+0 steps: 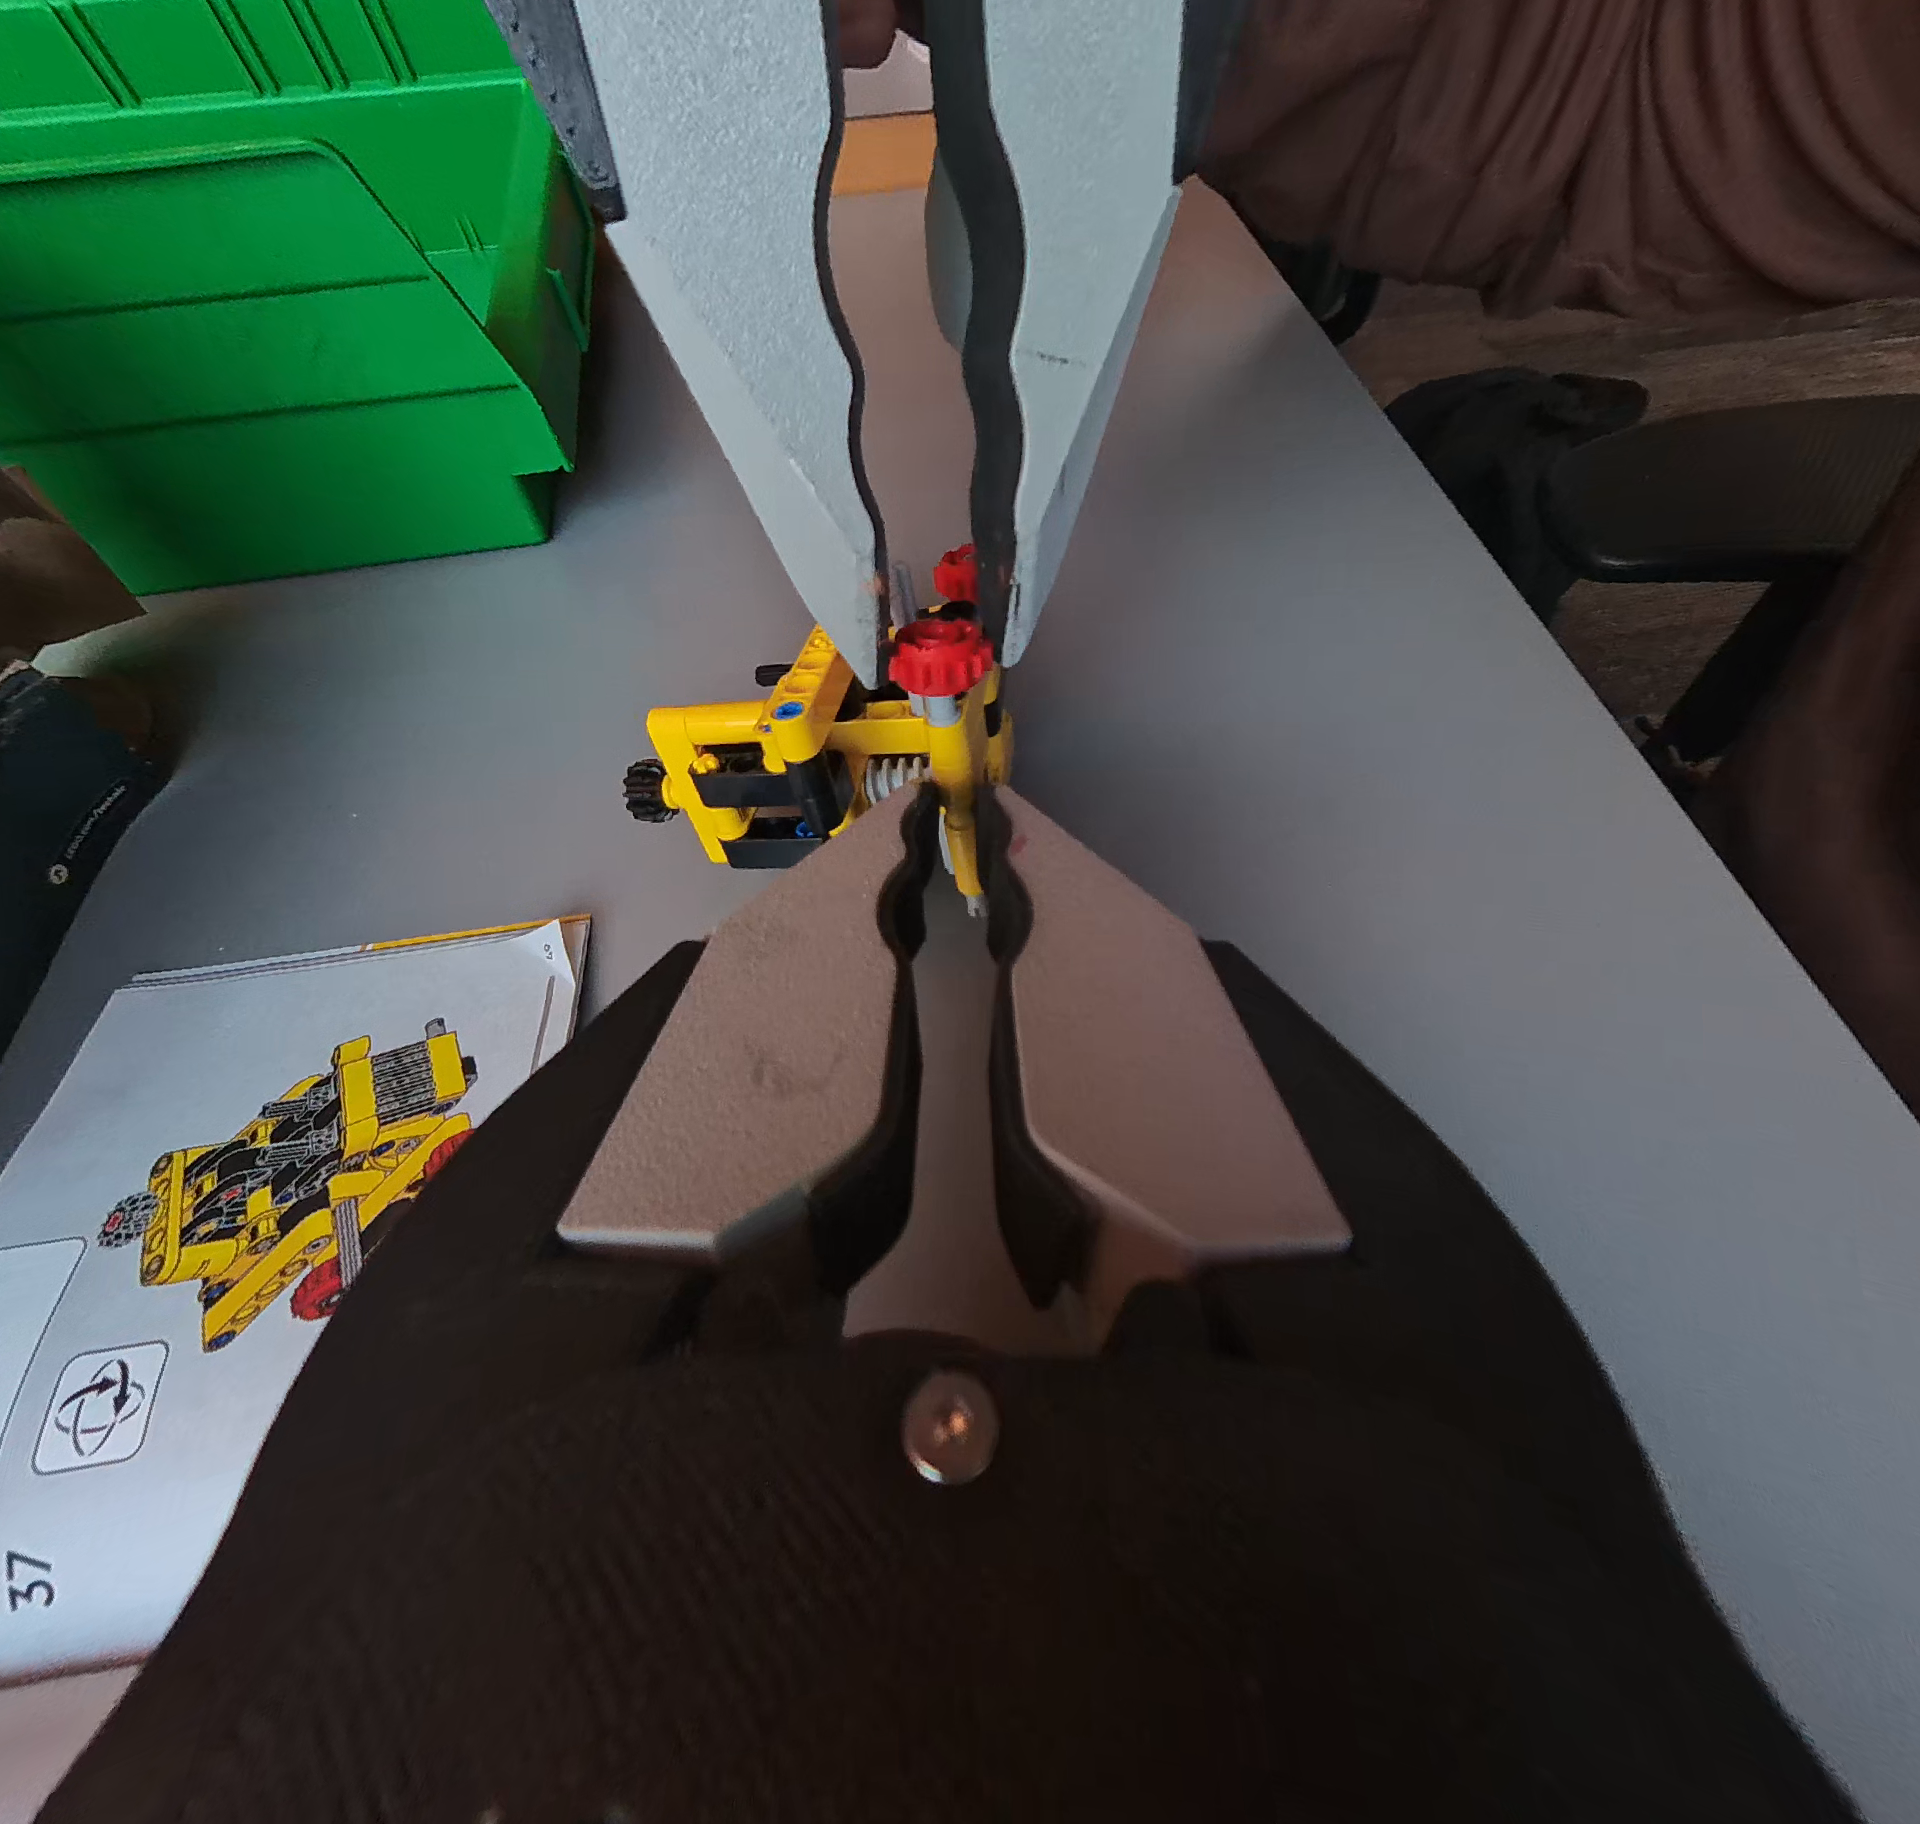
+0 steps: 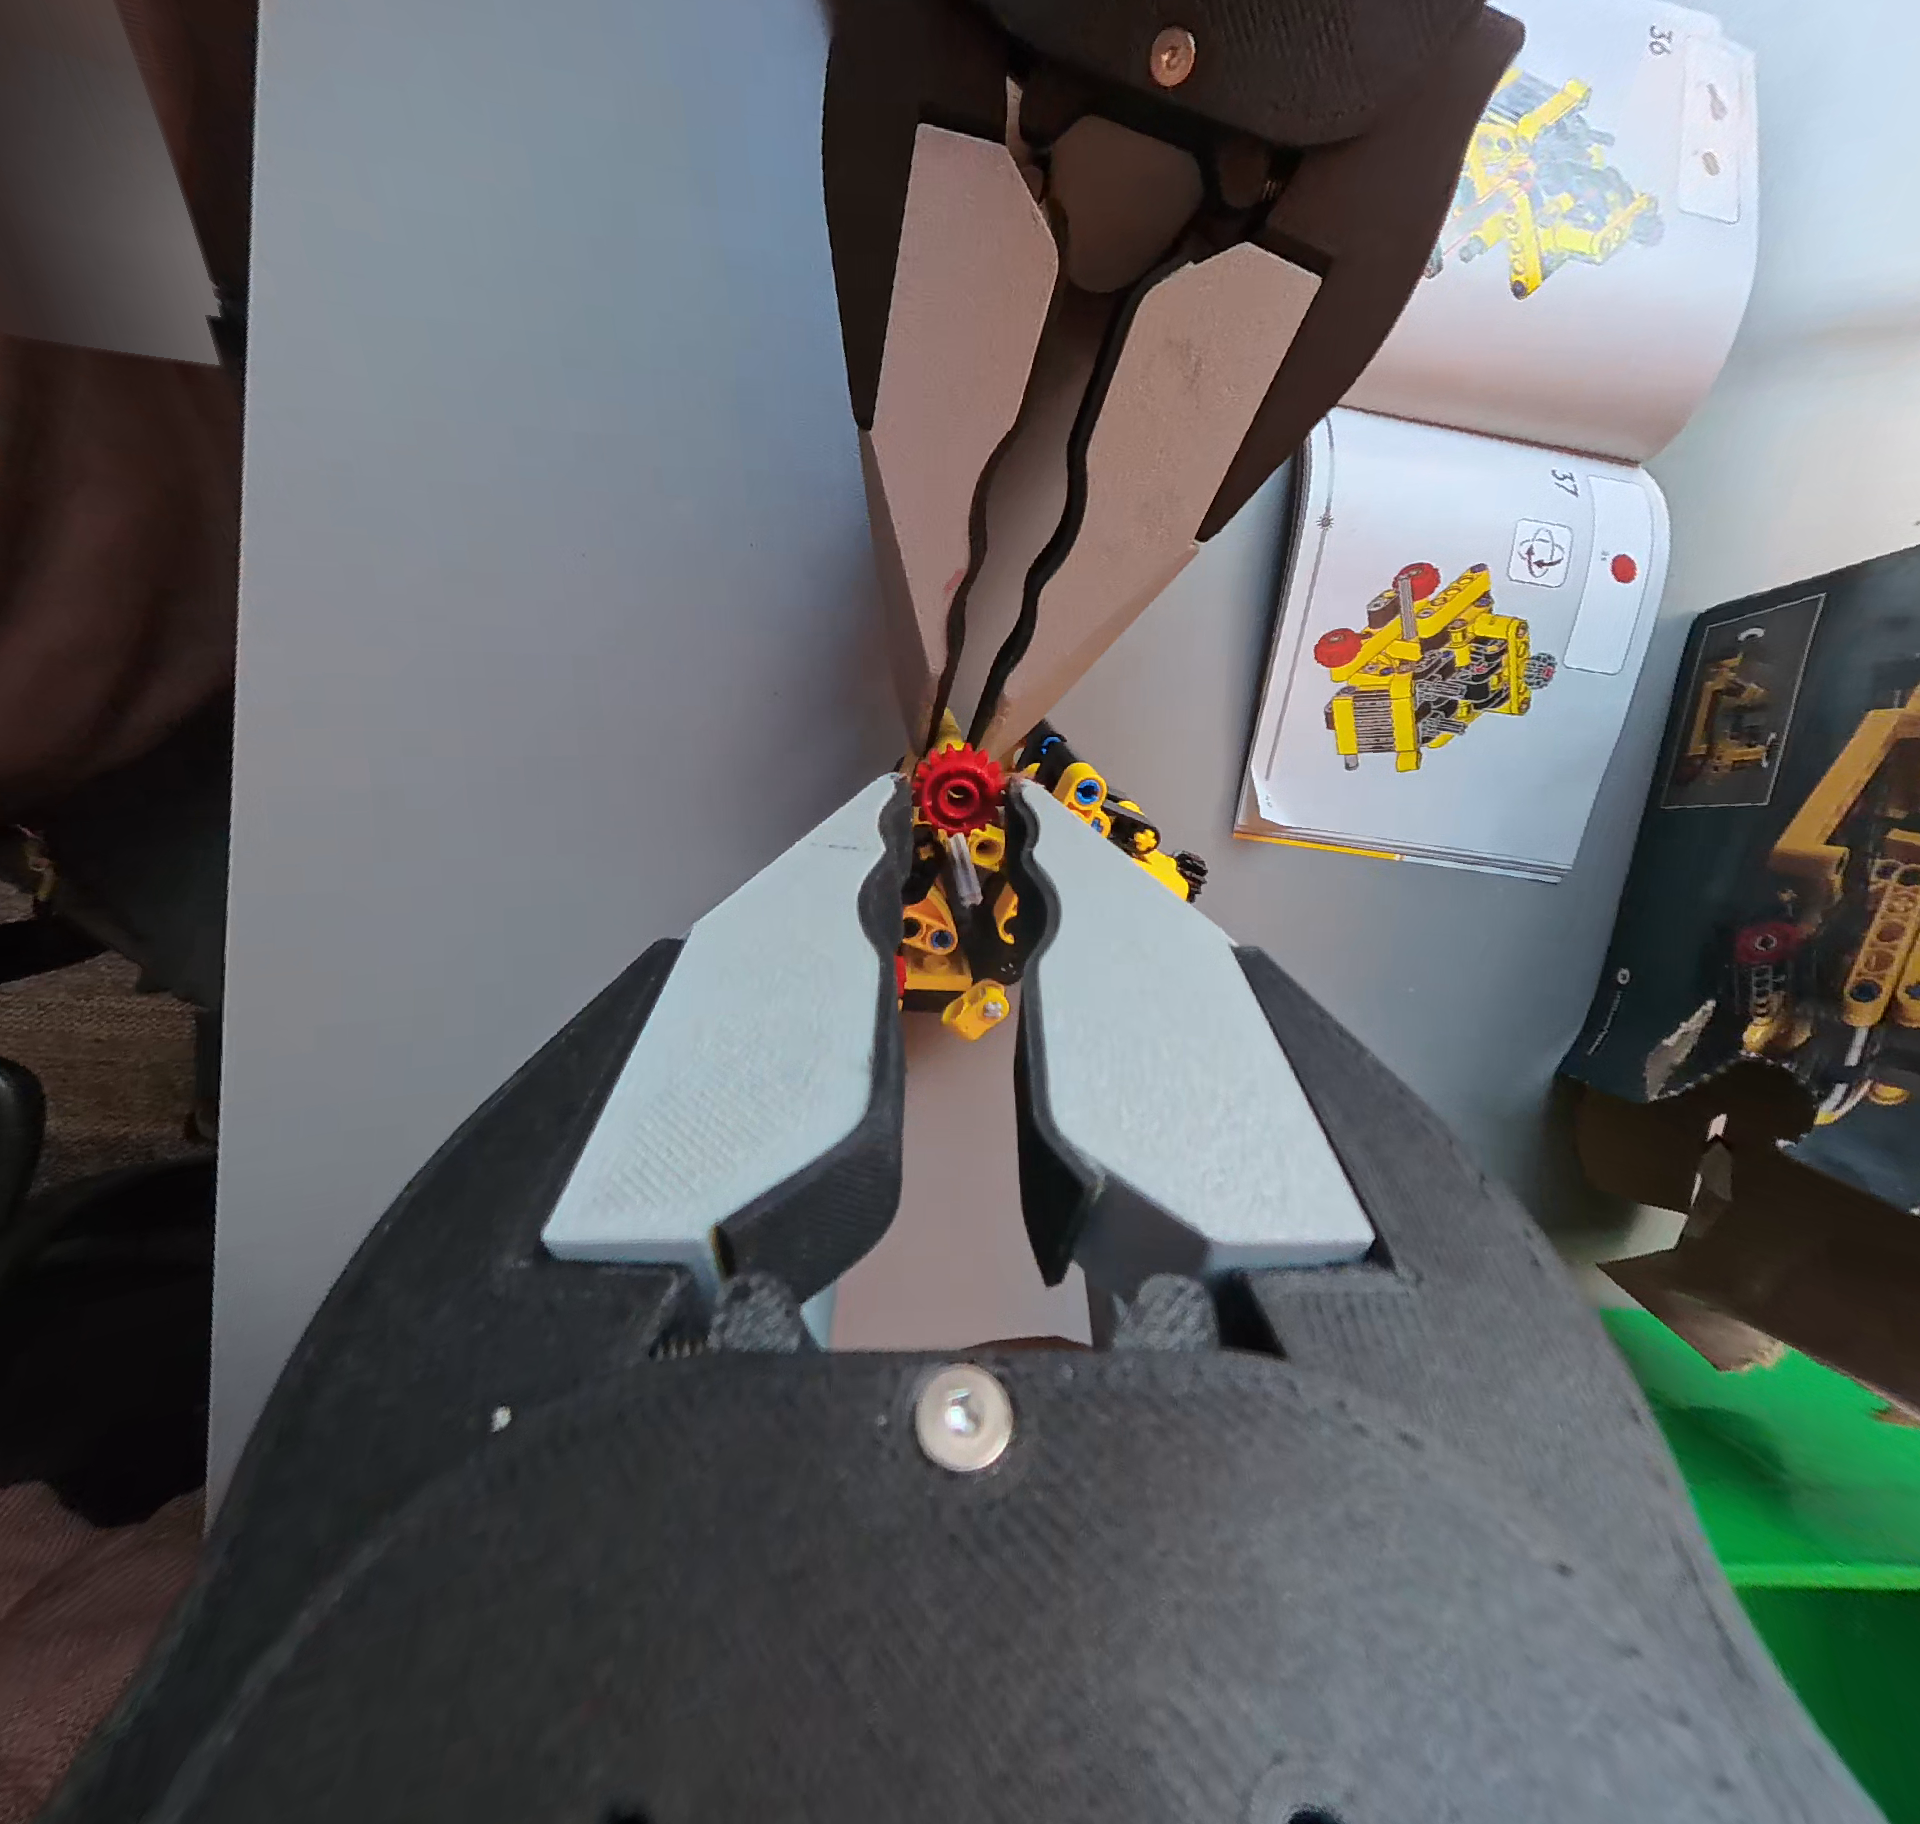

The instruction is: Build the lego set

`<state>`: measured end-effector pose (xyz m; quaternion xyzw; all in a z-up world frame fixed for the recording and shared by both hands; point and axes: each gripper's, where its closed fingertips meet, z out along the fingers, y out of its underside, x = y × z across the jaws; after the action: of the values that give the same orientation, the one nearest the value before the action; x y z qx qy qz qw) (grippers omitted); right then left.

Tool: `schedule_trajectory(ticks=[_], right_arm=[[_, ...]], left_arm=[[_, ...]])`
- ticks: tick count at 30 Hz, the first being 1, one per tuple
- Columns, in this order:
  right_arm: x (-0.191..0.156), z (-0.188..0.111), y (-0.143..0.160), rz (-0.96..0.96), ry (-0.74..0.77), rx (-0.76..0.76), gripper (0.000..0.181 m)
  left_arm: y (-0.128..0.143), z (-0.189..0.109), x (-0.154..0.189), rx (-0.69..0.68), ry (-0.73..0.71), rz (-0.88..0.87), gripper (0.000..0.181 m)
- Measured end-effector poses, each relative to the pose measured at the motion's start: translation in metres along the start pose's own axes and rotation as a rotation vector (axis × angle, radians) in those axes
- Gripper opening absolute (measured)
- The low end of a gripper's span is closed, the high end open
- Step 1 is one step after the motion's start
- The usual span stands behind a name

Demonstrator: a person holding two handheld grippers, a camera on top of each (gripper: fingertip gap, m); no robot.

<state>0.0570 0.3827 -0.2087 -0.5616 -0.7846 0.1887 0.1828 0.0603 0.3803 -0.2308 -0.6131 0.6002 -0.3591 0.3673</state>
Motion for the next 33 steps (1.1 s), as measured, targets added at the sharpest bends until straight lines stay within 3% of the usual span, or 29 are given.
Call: schedule_trajectory(ticks=[7, 22, 33], right_arm=[[-0.004, 0.006, -0.001, -0.021, -0.029, -0.036, 0.014], [-0.009, 0.019, 0.001, -0.220, -0.014, -0.361, 0.014], [0.003, 0.000, 0.006, -0.089, 0.091, -0.255, 0.023]], left_arm=[[0.005, 0.003, 0.002, -0.038, -0.023, 0.051, 0.004], [0.010, 0.006, 0.006, -0.083, -0.020, 0.061, 0.003], [0.000, 0.002, 0.004, -0.006, 0.019, -0.008, 0.003]])
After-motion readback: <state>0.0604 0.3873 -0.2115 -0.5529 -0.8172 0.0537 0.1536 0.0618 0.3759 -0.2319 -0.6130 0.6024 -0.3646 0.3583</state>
